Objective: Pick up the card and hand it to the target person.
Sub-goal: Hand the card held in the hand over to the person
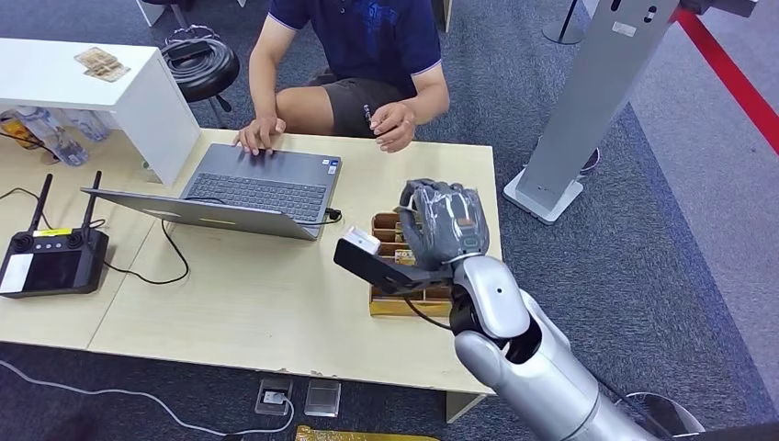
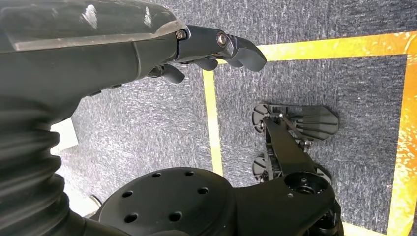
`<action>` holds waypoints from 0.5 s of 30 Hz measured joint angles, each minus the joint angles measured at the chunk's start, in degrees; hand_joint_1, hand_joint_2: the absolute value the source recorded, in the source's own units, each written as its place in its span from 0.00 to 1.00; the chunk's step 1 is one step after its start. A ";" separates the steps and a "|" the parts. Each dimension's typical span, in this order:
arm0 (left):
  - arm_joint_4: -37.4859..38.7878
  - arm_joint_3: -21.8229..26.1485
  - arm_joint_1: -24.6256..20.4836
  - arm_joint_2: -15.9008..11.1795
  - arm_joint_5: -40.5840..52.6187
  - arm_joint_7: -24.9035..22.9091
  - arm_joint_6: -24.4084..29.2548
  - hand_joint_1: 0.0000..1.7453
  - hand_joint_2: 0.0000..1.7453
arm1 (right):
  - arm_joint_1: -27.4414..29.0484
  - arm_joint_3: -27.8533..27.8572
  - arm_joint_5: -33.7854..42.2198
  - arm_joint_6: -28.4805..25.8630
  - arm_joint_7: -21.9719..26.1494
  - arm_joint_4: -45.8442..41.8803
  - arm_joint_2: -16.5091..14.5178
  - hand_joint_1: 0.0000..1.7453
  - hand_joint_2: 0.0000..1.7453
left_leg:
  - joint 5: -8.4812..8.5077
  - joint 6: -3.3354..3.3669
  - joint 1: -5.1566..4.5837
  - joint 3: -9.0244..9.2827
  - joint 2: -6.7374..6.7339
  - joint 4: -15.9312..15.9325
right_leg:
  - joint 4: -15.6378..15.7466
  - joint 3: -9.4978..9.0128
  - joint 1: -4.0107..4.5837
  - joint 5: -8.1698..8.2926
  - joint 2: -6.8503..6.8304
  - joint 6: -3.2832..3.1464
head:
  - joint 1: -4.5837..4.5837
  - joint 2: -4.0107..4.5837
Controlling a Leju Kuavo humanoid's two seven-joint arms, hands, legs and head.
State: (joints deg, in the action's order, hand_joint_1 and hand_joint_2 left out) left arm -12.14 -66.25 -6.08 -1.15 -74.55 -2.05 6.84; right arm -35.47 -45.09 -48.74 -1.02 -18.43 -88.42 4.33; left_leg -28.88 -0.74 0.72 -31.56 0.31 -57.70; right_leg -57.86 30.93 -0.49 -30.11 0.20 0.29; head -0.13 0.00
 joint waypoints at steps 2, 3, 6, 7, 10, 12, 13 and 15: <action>-0.01 0.00 -0.04 0.07 0.10 -0.11 -0.01 0.00 1.00 | -3.81 -0.38 1.12 -0.21 1.52 1.84 -1.10 1.00 1.00 | 0.01 0.00 0.00 -0.03 0.01 0.00 | -0.03 0.00 0.00 0.00 0.00 0.00 | 0.00 0.00; -0.01 0.00 -0.08 0.10 0.26 -0.20 -0.03 0.00 1.00 | -5.75 -0.67 1.74 -0.59 2.53 3.49 -1.82 1.00 1.00 | 0.01 -0.01 0.00 -0.05 0.02 0.00 | -0.04 0.01 0.00 0.00 -0.01 0.00 | -0.01 0.00; 0.00 -0.01 -0.31 0.23 0.87 -0.45 -0.19 0.00 1.00 | -11.84 -1.62 3.55 -2.84 6.15 11.10 -4.71 1.00 1.00 | 0.02 -0.02 0.00 -0.08 0.06 0.00 | -0.08 0.04 0.00 -0.01 -0.05 -0.01 | -0.08 0.00; 0.00 -0.02 -0.41 0.27 1.03 -0.50 -0.23 0.00 1.00 | -13.63 -1.94 3.90 -3.75 7.07 13.91 -5.73 1.00 1.00 | 0.02 -0.02 0.00 -0.09 0.09 0.00 | -0.08 0.05 0.00 -0.01 -0.08 -0.01 | -0.10 0.00; -0.01 -0.04 -0.59 0.40 1.34 -0.81 -0.31 0.00 1.00 | -17.77 -2.91 4.13 -5.28 8.44 22.60 -8.82 1.00 1.00 | 0.03 -0.02 0.00 -0.11 0.14 0.00 | -0.08 0.05 0.00 -0.01 -0.12 -0.01 | -0.06 0.00; 0.00 -0.04 -0.72 0.51 1.34 -1.01 -0.24 0.00 1.00 | -19.76 -3.63 3.88 -5.80 9.31 29.16 -11.10 1.00 1.00 | 0.03 -0.02 0.00 -0.12 0.13 0.00 | -0.09 0.06 0.00 -0.02 -0.11 -0.01 | -0.06 0.00; 0.00 -0.04 -0.78 0.58 1.30 -1.08 -0.17 0.00 1.00 | -20.35 -3.96 3.67 -6.01 9.75 31.97 -12.18 1.00 1.00 | 0.03 -0.02 0.00 -0.13 0.14 0.00 | -0.09 0.06 0.00 -0.02 -0.12 -0.01 | -0.07 0.00; 0.00 -0.05 -0.84 0.66 1.20 -1.17 -0.07 0.00 1.00 | -20.86 -4.53 3.20 -6.25 10.31 36.41 -13.99 1.00 1.00 | 0.03 -0.02 0.00 -0.15 0.16 0.00 | -0.08 0.08 0.00 -0.02 -0.13 -0.01 | -0.04 0.00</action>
State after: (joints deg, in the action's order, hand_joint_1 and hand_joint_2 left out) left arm -12.14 -66.30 -6.93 -0.49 -73.35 -3.22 6.78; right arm -56.33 -49.62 -45.54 -7.27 -8.12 -52.01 -9.66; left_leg -28.85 -0.76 0.72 -31.71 0.46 -57.70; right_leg -57.94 31.01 -0.49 -30.13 0.07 0.29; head -0.17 0.00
